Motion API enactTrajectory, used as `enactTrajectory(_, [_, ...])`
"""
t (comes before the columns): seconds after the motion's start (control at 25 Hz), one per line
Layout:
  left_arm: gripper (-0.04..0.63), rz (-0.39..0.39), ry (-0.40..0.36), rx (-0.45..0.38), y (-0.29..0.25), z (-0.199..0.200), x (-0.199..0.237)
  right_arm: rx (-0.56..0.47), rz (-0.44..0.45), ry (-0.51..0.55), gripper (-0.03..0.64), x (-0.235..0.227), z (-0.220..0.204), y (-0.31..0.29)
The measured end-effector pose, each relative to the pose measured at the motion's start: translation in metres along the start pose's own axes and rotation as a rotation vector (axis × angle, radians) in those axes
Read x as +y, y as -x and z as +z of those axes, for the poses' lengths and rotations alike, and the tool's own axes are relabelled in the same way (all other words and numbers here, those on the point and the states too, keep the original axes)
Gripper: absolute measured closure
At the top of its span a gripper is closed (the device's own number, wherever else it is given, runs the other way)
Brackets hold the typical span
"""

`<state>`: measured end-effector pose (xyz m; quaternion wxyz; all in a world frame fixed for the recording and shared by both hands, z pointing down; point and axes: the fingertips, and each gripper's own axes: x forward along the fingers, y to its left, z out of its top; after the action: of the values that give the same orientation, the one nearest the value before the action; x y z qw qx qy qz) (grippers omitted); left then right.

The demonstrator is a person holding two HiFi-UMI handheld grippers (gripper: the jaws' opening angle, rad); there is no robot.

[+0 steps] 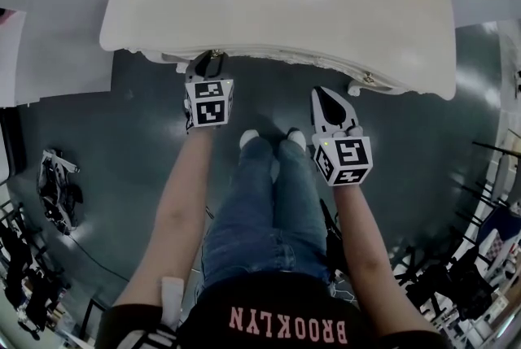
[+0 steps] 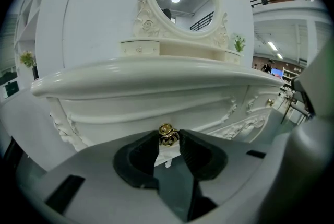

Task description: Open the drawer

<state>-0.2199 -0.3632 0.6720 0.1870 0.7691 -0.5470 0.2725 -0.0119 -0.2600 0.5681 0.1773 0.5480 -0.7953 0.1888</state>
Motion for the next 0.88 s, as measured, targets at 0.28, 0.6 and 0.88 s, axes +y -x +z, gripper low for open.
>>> enactTrajectory(0.28, [0.48, -0.007, 0.016, 0.01, 0.001, 0.002, 0.0, -0.005, -0.04, -0.031, 0.62, 0.002, -0.003, 0.01])
enactTrajectory(0.6, [0.48, -0.03, 0.035, 0.04, 0.005, 0.001, -0.006, 0.009, -0.025, -0.043, 0.62, 0.015, -0.013, 0.018])
enactTrajectory(0.88, [0.48, -0.02, 0.04, 0.023, 0.009, -0.001, -0.008, 0.001, -0.013, -0.049, 0.62, 0.013, -0.018, 0.024])
